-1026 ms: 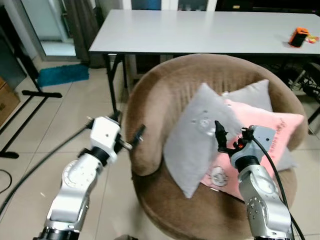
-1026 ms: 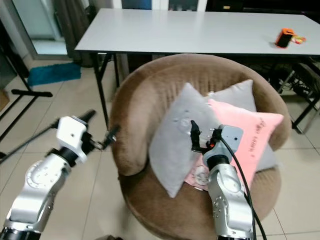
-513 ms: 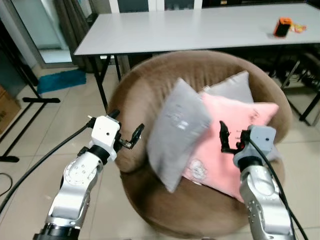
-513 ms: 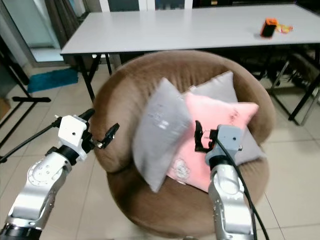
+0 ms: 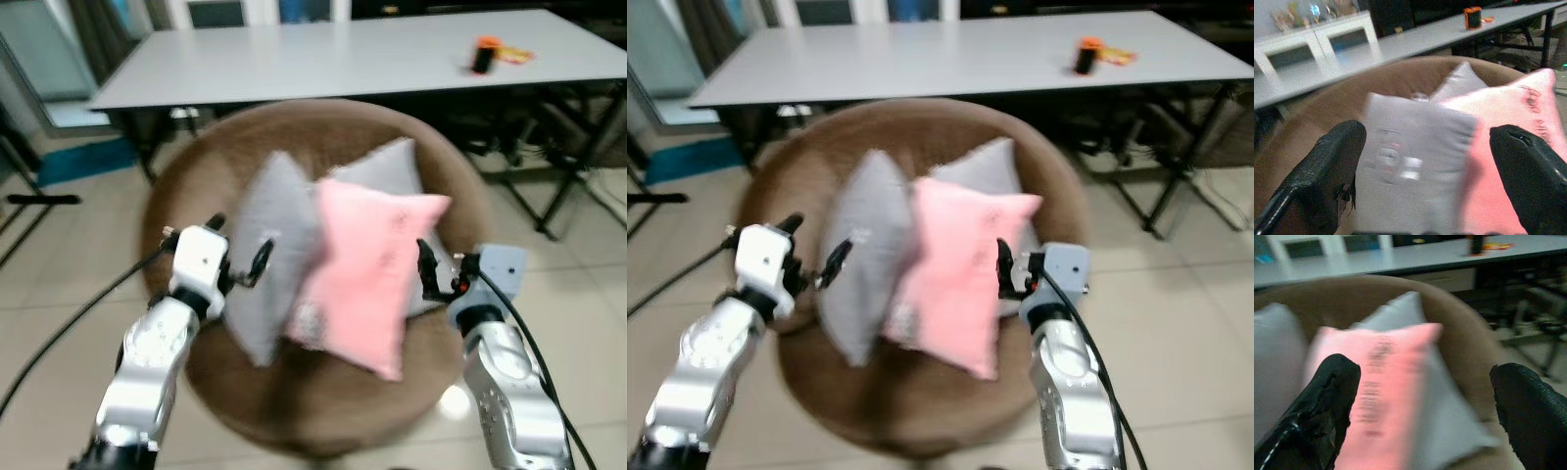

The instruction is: Move the pillow to the sofa from floor

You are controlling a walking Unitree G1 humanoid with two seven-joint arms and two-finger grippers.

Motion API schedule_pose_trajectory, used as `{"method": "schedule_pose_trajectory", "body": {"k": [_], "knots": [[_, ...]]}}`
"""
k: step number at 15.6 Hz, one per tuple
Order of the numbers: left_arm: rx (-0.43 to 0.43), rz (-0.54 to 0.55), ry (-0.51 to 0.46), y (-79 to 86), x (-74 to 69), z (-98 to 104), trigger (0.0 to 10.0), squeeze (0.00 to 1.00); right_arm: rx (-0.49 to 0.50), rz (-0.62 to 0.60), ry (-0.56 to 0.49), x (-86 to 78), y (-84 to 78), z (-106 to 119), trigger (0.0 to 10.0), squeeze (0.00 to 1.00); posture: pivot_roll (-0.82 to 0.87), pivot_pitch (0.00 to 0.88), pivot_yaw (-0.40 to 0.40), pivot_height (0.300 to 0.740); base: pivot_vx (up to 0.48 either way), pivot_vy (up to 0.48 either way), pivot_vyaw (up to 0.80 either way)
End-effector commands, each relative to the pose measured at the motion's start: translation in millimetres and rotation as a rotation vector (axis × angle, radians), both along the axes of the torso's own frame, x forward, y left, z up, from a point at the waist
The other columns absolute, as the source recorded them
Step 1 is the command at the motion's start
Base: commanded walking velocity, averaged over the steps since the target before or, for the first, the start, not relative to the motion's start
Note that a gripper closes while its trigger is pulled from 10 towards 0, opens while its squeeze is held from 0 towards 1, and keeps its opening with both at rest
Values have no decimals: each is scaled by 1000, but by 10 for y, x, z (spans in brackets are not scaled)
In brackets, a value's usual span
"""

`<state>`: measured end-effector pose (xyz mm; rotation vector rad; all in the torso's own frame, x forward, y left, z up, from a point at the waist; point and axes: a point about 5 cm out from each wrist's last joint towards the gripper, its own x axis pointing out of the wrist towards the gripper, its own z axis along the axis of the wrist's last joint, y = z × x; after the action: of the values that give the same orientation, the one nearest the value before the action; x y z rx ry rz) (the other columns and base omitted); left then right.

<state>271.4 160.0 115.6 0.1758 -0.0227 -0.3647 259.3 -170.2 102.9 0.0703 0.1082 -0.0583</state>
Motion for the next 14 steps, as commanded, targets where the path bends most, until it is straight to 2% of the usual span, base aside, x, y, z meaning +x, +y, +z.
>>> {"method": "schedule_pose_trajectory", "body": {"k": [1,3,7,9,14], "knots": [[13,26,-12,66,-5,22,10000,0,-2,19,-11,34,28,36,10000,0,-121,0,49,740,0,-480,0],[12,48,-13,87,-18,10,10000,0,-6,38,7,47,36,7,10000,0,-113,0,32,740,0,-480,0],[22,56,-10,87,-20,-11,10000,0,23,15,58,1,42,-61,10000,0,-115,0,27,740,0,-458,-800],[37,61,-6,77,1,-30,10000,0,8,-38,102,-64,44,-132,10000,0,-128,0,40,740,0,0,-800],[31,66,-6,54,44,-28,10000,0,-40,-77,124,-53,-43,-134,10000,0,-142,0,51,740,0,0,-800]]}}
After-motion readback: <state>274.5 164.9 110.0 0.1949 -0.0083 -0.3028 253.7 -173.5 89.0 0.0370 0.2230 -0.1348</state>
